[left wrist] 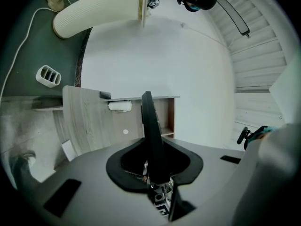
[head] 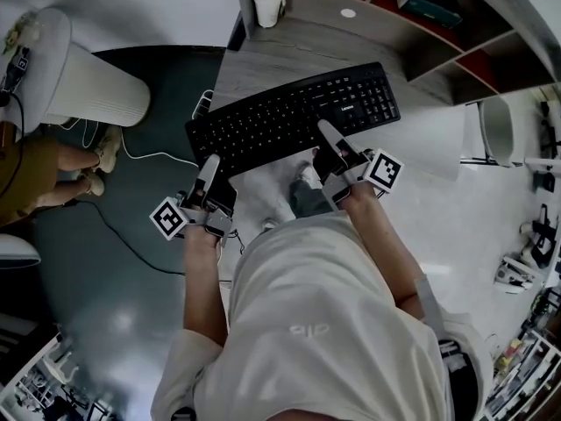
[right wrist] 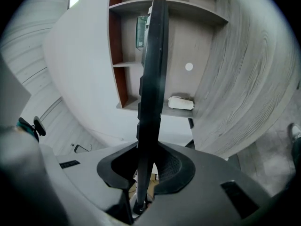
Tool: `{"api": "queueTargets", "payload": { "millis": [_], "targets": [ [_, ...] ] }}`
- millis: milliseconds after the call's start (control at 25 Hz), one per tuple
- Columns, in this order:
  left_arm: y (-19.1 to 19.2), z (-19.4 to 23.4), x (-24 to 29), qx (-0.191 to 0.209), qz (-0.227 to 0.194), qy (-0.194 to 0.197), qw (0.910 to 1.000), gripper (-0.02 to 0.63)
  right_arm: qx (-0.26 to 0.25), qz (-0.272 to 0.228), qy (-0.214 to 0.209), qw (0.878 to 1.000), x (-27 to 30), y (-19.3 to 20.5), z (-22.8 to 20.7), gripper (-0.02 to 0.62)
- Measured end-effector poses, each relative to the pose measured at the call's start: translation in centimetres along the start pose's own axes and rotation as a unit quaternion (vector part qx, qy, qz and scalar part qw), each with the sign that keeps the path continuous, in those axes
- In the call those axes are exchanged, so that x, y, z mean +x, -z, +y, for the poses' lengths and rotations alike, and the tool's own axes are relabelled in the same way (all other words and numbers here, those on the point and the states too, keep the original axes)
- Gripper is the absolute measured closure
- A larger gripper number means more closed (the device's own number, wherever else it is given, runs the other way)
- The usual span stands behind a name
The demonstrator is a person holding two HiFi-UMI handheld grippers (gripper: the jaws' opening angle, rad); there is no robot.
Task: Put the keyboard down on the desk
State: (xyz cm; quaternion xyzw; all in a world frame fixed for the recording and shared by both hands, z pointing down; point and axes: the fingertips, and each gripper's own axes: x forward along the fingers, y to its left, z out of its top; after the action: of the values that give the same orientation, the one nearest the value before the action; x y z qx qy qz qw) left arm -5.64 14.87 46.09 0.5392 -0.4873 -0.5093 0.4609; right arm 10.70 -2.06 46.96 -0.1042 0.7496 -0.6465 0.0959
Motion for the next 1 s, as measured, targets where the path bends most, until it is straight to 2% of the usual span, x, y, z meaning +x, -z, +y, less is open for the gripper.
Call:
{"api": "queueTargets", "payload": {
  "millis": [480,800,1000],
  "targets": [
    [0.2,-0.3,0.0,-0.002,-0.006,-0.023,0.9997,0.520,0.028,-0.002,0.010,1.000,-0.2,0.0,-0.7,0.502],
    [-1.0,-2.0,-0.1,-0.013,0.030,-0.043,0.9985,0.520,0.045,-0.033,0.035,0.998,-0.6,1.3,0.8,0.502],
    [-1.4,-0.4,2.2,-0.029,0.065,-0.055,0.9960,0.520,0.053,-0.071,0.058,0.994,-0.9,0.1,-0.5,0.502]
  ]
}}
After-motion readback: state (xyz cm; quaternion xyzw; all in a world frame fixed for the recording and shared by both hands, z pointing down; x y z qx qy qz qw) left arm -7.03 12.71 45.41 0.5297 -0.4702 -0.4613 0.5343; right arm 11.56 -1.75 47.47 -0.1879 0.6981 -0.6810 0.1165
